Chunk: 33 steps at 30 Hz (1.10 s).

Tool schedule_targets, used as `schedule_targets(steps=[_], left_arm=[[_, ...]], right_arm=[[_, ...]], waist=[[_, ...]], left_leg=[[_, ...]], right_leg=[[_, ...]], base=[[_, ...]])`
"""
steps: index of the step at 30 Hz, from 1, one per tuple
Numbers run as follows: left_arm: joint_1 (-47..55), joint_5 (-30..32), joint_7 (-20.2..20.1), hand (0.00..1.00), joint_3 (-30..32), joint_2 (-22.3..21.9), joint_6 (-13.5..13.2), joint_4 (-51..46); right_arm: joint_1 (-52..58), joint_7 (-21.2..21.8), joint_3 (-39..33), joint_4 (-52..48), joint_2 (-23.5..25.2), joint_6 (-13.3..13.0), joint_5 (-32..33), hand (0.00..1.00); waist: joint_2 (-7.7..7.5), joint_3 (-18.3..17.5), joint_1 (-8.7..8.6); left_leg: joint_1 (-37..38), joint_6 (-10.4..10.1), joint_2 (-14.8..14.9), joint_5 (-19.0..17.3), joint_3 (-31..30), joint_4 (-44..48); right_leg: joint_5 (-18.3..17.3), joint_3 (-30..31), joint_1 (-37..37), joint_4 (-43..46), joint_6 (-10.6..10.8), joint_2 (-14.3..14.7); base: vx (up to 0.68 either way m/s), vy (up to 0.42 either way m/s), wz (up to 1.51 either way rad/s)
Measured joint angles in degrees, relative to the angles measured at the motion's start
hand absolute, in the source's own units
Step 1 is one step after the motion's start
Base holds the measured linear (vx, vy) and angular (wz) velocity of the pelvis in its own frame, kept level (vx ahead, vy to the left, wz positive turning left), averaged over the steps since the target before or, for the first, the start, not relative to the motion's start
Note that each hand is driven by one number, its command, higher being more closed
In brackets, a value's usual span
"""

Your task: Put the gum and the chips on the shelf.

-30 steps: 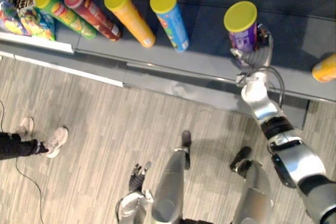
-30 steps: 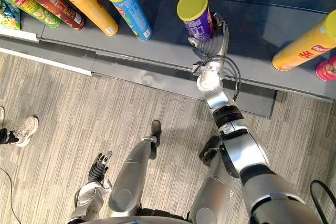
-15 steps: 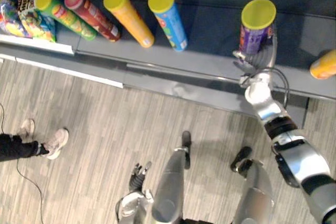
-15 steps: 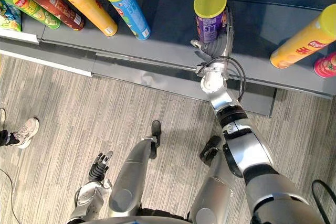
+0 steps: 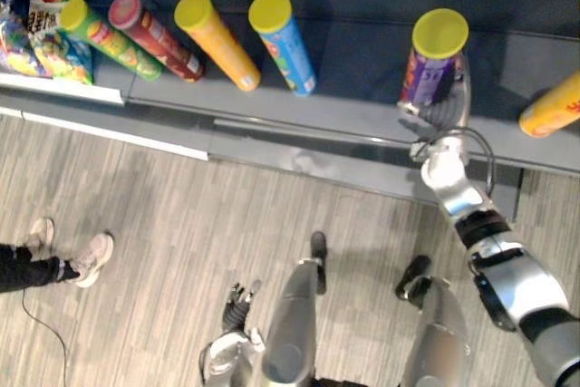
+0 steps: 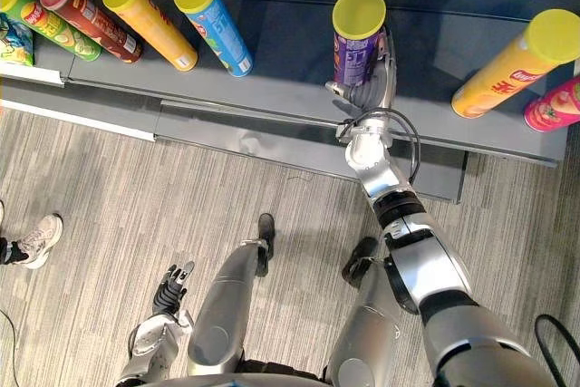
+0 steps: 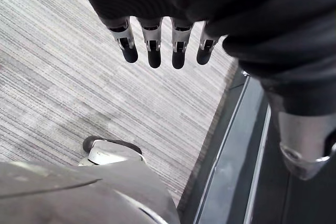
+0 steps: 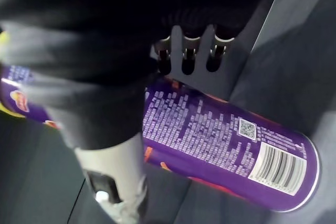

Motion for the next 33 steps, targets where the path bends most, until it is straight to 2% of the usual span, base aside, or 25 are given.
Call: schedule_targets(steps=[7,12,18,19,22,23,25,27,30,33], left_arm=[[0.03,0.02,-0.04,0.00,0.02,0.07,0.39,0.55],[0.23,0.12,-0.08,0.00,0.02,0.61,0.48,0.69],[0.25,0.14,-0.09,0.00,0.08,1.54,1.65,1.78],[0.30,0.14,-0.12,0.00,0.12,1.86,2.04,2.23],[0.40,0.24,-0.35,0.00,0.11,2.58,3.16,3.01],[0.47,0.27,-0.46,0.00,0.29,2.71,3.55,3.45],[0.72,0.48,-0.64,0.00,0.96,2.92,4.13,4.08],[2.20,2.78,-1.93,0.00,1.74,3.35,4.87,4.18],[4.95,5.18,-2.84,0.00,2.01,4.45,6.18,6.27],[6.76,5.19,-2.94,0.00,2.45,4.44,7.31,8.73]], right_arm=[[3.83,2.20,-2.40,0.00,1.80,-0.56,0.56,0.00],[6.32,2.73,-4.88,-0.01,2.47,-0.65,0.59,0.00],[13.55,5.97,-10.48,-0.06,5.03,-1.88,1.08,0.00],[15.66,7.28,-11.24,-0.07,6.14,-1.95,1.08,0.00],[21.60,8.76,-12.04,-0.26,7.87,-2.02,0.82,0.00],[24.35,9.13,-13.47,-0.54,8.38,-2.00,0.68,0.00],[28.24,9.88,-14.10,-1.08,8.67,-1.79,0.41,0.00],[35.39,11.95,-13.24,-3.99,8.85,-1.65,-0.42,0.00],[45.12,16.93,-11.36,-7.47,9.47,-1.67,-2.22,0.00],[53.94,21.59,-10.65,-9.73,10.81,-1.65,-2.13,0.00]], waist=[[-0.35,-0.10,-0.18],[-0.98,-0.11,-1.30],[-2.95,-0.34,-1.98],[-3.46,-0.40,-2.75],[-4.55,-0.97,-3.29],[-4.72,-1.07,-4.16],[-5.11,-1.30,-4.73],[-6.16,-2.74,-5.10],[-7.86,-6.36,-6.97],[-8.64,-10.40,-8.05]], left_leg=[[3.71,-0.41,1.14,-0.31,1.81,-1.30],[7.00,-0.50,1.73,-0.38,3.03,-3.02],[12.85,-0.83,2.58,-0.34,4.71,-6.06],[14.61,-0.99,2.58,-0.21,4.91,-7.24],[18.54,-1.22,2.76,-0.03,6.08,-9.83],[19.65,-1.21,2.71,0.01,6.12,-10.69],[21.39,-1.20,2.52,0.19,6.37,-12.12],[23.80,-1.18,2.30,0.26,7.92,-14.31],[27.18,-1.07,1.68,0.54,9.84,-17.76],[31.03,-1.14,1.03,0.90,12.26,-21.57]], right_leg=[[0.95,1.09,2.71,-2.53,0.25,1.66],[1.60,1.57,5.41,-4.72,0.51,2.63],[2.41,1.92,10.38,-8.52,0.75,4.33],[2.71,1.84,12.06,-9.57,0.71,4.59],[3.94,2.34,15.50,-13.01,1.18,5.74],[4.59,2.22,17.04,-14.77,1.45,6.06],[5.66,2.42,18.84,-17.17,1.88,6.48],[7.16,3.45,20.85,-20.70,2.45,7.32],[9.22,4.75,23.99,-25.81,3.22,8.32],[11.20,5.84,27.13,-30.92,3.73,9.38]], base=[[0.02,-0.022,-0.15],[0.04,-0.016,-0.15],[0.07,-0.014,-0.14],[0.08,-0.003,-0.09],[0.08,0.013,-0.16],[0.08,0.033,-0.11],[0.08,0.049,-0.13],[0.10,0.072,-0.31],[0.14,0.080,-0.25],[0.13,0.054,-0.34]])
